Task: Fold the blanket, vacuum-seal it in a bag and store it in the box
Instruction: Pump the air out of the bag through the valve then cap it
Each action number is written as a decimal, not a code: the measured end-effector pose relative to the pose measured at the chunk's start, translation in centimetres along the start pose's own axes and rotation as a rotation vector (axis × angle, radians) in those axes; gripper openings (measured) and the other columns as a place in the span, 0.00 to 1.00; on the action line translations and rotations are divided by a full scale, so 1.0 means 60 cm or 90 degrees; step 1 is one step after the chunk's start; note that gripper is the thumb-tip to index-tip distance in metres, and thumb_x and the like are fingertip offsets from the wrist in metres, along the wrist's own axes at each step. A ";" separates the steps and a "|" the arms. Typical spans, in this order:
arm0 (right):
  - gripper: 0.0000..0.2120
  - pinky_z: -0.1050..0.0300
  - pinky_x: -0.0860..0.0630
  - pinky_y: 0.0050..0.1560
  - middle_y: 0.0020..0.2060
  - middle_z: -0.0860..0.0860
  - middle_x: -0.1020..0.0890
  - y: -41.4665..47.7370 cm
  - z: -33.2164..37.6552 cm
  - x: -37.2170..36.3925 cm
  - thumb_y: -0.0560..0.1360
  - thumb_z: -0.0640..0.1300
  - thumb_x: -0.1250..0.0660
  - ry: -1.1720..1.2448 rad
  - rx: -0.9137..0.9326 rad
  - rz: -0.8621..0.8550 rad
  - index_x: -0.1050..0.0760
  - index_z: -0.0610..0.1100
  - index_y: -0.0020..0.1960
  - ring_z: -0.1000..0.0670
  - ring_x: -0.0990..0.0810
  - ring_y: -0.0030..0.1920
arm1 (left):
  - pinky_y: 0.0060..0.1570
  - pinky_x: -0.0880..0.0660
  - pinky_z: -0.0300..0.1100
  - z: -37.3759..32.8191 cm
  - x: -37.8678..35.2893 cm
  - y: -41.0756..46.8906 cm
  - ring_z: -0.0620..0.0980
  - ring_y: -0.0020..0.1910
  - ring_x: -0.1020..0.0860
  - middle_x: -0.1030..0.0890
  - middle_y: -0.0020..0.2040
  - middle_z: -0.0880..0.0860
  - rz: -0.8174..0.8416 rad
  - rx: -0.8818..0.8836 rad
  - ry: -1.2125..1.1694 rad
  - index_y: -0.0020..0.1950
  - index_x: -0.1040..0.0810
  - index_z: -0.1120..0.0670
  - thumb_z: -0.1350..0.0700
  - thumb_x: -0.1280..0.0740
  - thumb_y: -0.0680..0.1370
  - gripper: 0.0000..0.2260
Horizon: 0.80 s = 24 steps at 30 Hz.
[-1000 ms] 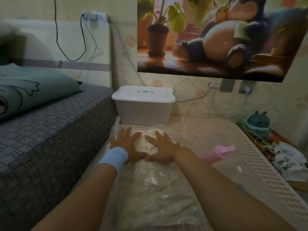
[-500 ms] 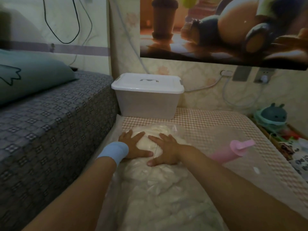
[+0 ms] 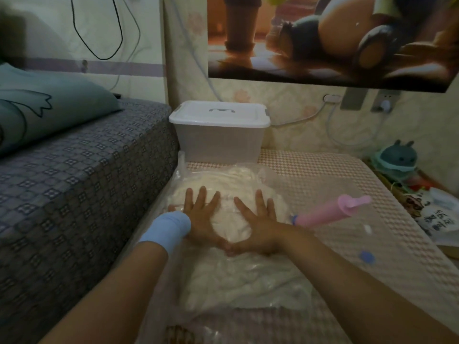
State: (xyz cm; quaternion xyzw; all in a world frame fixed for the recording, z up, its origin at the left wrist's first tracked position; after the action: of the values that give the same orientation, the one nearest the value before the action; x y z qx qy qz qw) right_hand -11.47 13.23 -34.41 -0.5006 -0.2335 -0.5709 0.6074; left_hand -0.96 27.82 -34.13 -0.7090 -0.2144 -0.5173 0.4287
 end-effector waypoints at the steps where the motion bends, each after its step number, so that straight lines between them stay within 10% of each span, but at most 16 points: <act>1: 0.61 0.25 0.59 0.72 0.64 0.59 0.87 0.011 -0.001 -0.009 0.58 0.76 0.27 -0.003 -0.004 -0.018 0.77 0.76 0.66 0.44 0.82 0.71 | 0.66 0.60 0.73 0.000 -0.008 0.007 0.58 0.70 0.76 0.80 0.70 0.47 0.004 0.005 0.024 0.68 0.78 0.36 0.22 0.32 0.52 0.64; 12: 0.62 0.18 0.54 0.65 0.66 0.58 0.85 0.064 0.003 0.000 0.61 0.71 0.25 -0.018 -0.023 -0.107 0.75 0.75 0.68 0.42 0.80 0.73 | 0.66 0.59 0.74 -0.018 0.027 0.030 0.59 0.73 0.72 0.77 0.72 0.51 -0.076 0.072 0.116 0.72 0.76 0.41 0.25 0.29 0.54 0.67; 18: 0.49 0.22 0.57 0.70 0.74 0.54 0.77 -0.001 -0.001 -0.007 0.68 0.75 0.36 -0.046 -0.031 -0.101 0.68 0.72 0.74 0.37 0.70 0.77 | 0.71 0.46 0.64 -0.010 0.003 -0.053 0.58 0.77 0.57 0.64 0.77 0.48 -0.174 0.110 -0.034 0.76 0.57 0.39 0.25 0.36 0.64 0.49; 24: 0.53 0.18 0.63 0.64 0.74 0.54 0.77 -0.029 -0.057 -0.050 0.57 0.84 0.39 -0.030 -0.081 -0.150 0.74 0.79 0.66 0.37 0.76 0.74 | 0.67 0.50 0.72 0.015 -0.110 -0.061 0.61 0.75 0.67 0.78 0.70 0.39 -0.121 0.073 -0.151 0.63 0.77 0.27 0.19 0.40 0.56 0.53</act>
State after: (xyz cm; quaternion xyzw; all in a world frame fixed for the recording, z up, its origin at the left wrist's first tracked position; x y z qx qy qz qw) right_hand -14.77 11.89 -37.74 -0.5204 -0.2681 -0.6399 0.4978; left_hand -5.69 31.48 -38.85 -0.7160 -0.3588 -0.4547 0.3896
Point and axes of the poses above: each hand's wrist, its own y-axis towards the middle knuckle, its own x-axis out of the back of the hand, z = x × y, the point moved 7 cm from there along y, towards the middle knuckle
